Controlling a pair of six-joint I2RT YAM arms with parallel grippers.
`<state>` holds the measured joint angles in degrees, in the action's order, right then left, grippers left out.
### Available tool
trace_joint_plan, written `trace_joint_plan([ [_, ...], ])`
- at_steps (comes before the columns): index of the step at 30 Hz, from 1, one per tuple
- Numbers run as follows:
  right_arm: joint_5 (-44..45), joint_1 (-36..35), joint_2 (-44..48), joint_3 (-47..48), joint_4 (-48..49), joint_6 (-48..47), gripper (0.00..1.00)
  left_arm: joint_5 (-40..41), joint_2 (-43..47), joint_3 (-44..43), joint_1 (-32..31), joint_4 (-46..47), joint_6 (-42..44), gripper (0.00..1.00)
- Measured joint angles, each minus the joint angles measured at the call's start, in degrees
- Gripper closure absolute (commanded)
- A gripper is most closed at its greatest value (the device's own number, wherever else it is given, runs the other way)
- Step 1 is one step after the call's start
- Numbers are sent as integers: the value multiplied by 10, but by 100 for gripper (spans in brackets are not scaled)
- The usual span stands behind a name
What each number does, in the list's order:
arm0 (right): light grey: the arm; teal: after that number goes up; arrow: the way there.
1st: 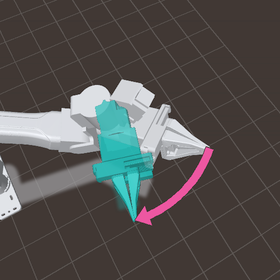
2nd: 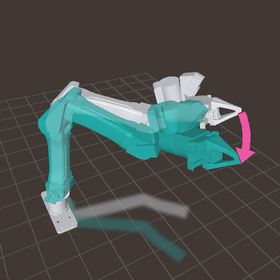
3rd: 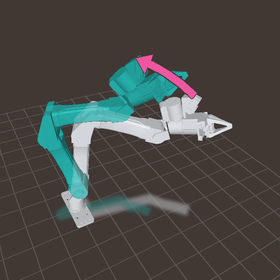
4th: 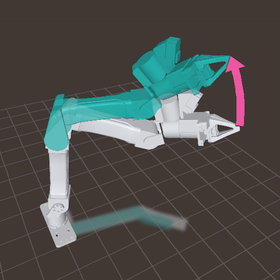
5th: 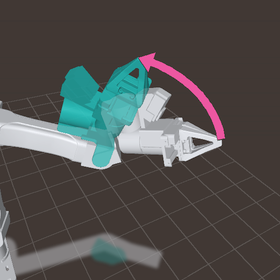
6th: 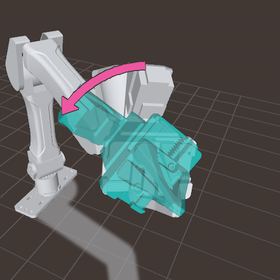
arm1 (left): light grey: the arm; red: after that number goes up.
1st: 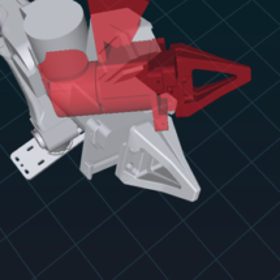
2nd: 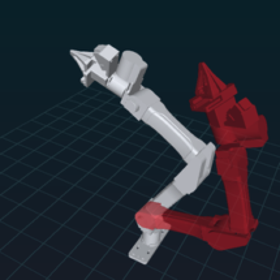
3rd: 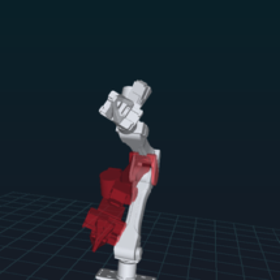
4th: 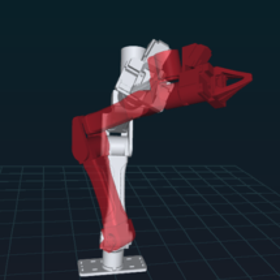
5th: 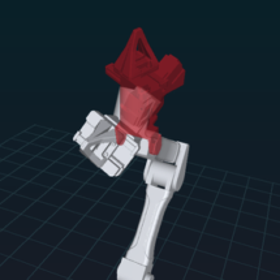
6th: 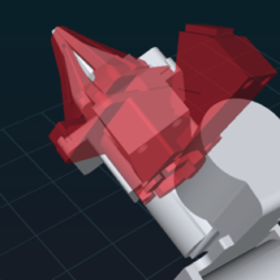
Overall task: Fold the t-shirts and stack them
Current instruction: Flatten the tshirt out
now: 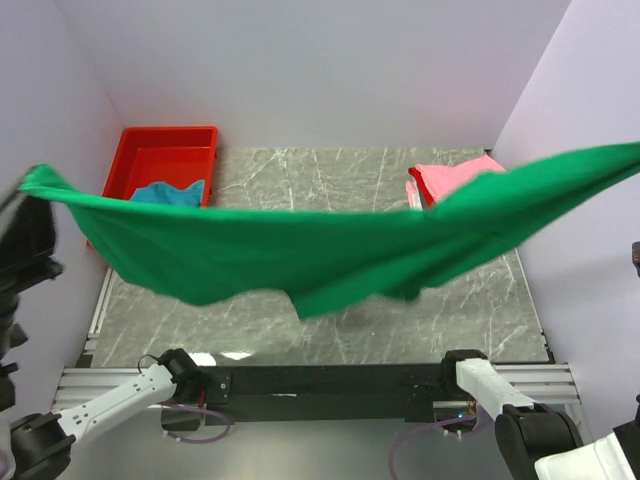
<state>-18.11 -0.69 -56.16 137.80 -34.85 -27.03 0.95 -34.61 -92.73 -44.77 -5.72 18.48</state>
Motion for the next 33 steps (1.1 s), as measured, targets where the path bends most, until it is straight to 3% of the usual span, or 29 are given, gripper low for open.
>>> trace_joint_plan([
  [7,20,0,4,-89,33,7,100,-10,-28,73,9,-24,-15,99],
  [15,0,0,-40,-363,93,16,100,91,-64,296,20,-17,-46,99],
  [17,-12,0,-73,-444,125,17,100,101,-98,355,52,-18,-73,99],
  [20,-24,-3,-163,-516,157,16,100,68,-180,426,170,-12,-144,100],
  [23,-25,-11,-295,-522,172,14,100,42,-284,456,286,-10,-210,100],
  [25,-19,-22,-385,-495,167,8,100,33,-370,450,331,-2,-245,100],
  [28,4,-47,-530,-394,148,-6,100,18,-498,403,355,-1,-275,100],
  [33,41,-77,-671,-260,133,-16,100,5,-667,281,366,-7,-289,100],
])
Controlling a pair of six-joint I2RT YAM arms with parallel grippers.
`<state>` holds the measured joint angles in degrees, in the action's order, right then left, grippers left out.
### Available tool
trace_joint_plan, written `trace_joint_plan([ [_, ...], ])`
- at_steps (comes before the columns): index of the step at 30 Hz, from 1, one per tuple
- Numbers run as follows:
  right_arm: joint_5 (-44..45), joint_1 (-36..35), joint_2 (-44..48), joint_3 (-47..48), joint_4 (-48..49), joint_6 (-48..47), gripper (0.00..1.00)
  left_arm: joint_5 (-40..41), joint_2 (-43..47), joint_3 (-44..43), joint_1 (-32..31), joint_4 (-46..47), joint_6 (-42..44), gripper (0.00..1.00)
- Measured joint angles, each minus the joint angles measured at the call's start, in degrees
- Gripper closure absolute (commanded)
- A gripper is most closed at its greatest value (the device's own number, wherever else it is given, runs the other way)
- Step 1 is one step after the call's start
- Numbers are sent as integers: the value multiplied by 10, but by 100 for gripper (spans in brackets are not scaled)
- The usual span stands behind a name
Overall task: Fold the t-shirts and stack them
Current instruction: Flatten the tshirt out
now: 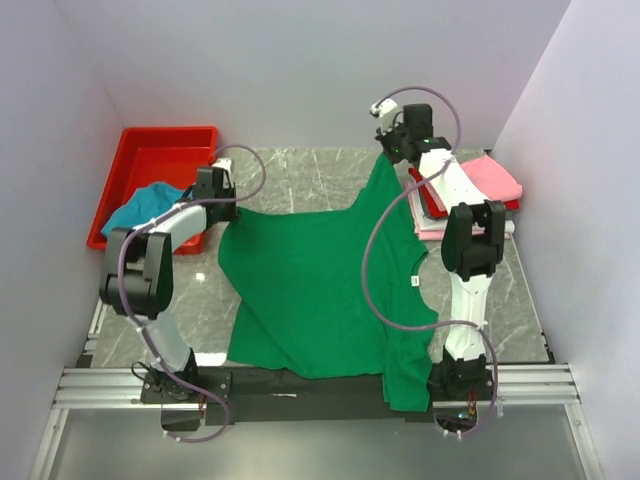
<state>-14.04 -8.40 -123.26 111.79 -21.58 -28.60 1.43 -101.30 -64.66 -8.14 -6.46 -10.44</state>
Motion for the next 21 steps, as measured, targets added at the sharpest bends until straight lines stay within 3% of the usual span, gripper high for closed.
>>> trace_joint_plan([
  [9,56,-22,-21,47,18,5,100,10,-79,-128,21,-9,6,100],
  [21,77,-25,-16,61,32,12,100,10,-79,-139,33,-16,16,100],
])
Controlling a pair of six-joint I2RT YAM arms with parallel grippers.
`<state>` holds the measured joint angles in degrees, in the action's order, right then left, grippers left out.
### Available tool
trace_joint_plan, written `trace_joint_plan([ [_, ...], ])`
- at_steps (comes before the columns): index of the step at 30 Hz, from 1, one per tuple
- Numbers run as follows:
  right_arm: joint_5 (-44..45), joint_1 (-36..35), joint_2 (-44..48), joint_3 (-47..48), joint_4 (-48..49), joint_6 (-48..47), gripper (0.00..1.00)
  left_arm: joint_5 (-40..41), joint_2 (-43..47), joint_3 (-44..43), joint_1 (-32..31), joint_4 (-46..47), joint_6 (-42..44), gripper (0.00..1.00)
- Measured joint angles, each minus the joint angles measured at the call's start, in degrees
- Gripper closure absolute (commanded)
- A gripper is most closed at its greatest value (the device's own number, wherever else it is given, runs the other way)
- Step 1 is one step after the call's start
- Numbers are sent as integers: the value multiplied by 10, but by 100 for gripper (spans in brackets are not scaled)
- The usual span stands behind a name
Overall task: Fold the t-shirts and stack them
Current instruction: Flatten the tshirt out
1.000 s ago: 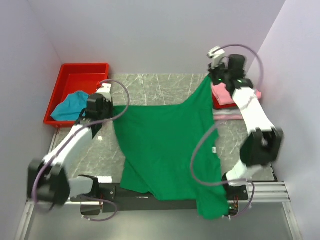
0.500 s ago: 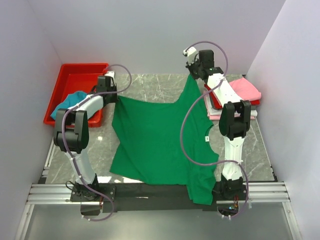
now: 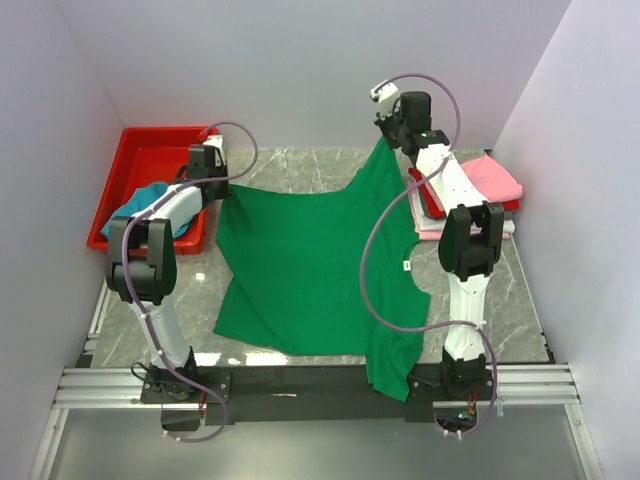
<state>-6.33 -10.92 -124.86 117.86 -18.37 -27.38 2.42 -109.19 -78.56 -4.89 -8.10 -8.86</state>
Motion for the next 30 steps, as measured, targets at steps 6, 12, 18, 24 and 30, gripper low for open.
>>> trace_joint_plan([
  [6,10,-9,14,-1,-2,-2,100,0,12,0,1,-4,9,100],
  [12,11,-16,32,-3,-4,-1,100,-5,58,7,2,-8,20,100],
  [18,-7,-16,177,-122,-16,-4,100,-28,219,91,2,2,25,99],
  [24,-38,-20,432,-142,-41,-23,100,-87,490,163,1,13,31,99],
  [30,-59,-39,570,45,-89,-24,100,-147,699,131,-3,38,26,99],
])
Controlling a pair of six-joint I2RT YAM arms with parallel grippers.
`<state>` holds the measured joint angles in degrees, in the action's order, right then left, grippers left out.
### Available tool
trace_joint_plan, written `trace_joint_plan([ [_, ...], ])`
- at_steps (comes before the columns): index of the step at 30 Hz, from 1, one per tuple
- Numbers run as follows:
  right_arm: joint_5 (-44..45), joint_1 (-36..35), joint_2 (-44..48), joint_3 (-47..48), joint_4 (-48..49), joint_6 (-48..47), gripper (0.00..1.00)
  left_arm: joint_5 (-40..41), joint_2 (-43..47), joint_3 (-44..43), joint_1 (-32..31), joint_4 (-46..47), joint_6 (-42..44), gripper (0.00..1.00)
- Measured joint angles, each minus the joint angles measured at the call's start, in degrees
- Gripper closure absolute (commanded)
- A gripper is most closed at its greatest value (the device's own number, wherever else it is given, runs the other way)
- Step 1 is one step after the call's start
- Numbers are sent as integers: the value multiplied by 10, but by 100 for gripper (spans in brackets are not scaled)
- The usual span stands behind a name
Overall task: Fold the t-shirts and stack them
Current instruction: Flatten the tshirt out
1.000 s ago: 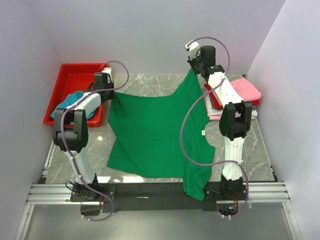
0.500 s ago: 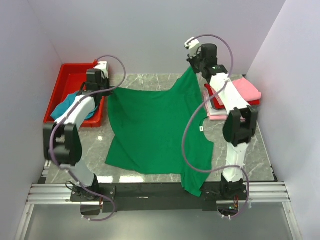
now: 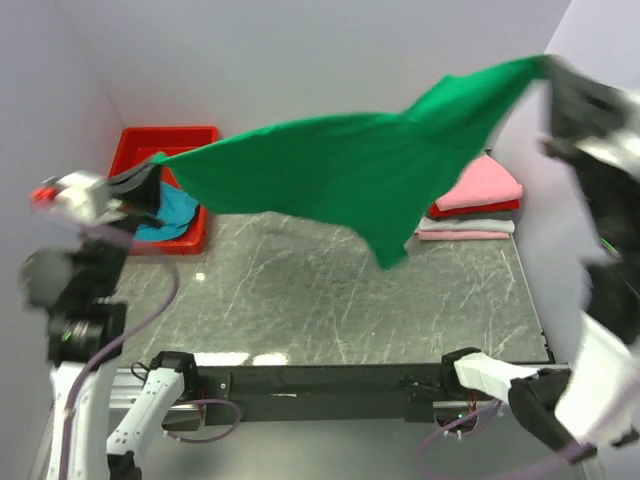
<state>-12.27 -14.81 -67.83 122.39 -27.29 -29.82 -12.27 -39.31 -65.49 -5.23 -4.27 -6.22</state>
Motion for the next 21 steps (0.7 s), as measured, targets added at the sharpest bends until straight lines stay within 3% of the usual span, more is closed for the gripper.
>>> trace_joint_plan([
  [6,1,-1,50,172,-23,6,100,-35,38,-135,-1,3,-19,99],
  [10,8,-1,59,192,-25,6,100,-46,40,-176,-1,7,-26,99],
  [16,24,-1,47,128,-40,1,100,-43,39,-143,-1,10,-27,99],
  [21,38,-1,42,-66,15,-4,100,-30,28,-15,-1,33,-26,99],
])
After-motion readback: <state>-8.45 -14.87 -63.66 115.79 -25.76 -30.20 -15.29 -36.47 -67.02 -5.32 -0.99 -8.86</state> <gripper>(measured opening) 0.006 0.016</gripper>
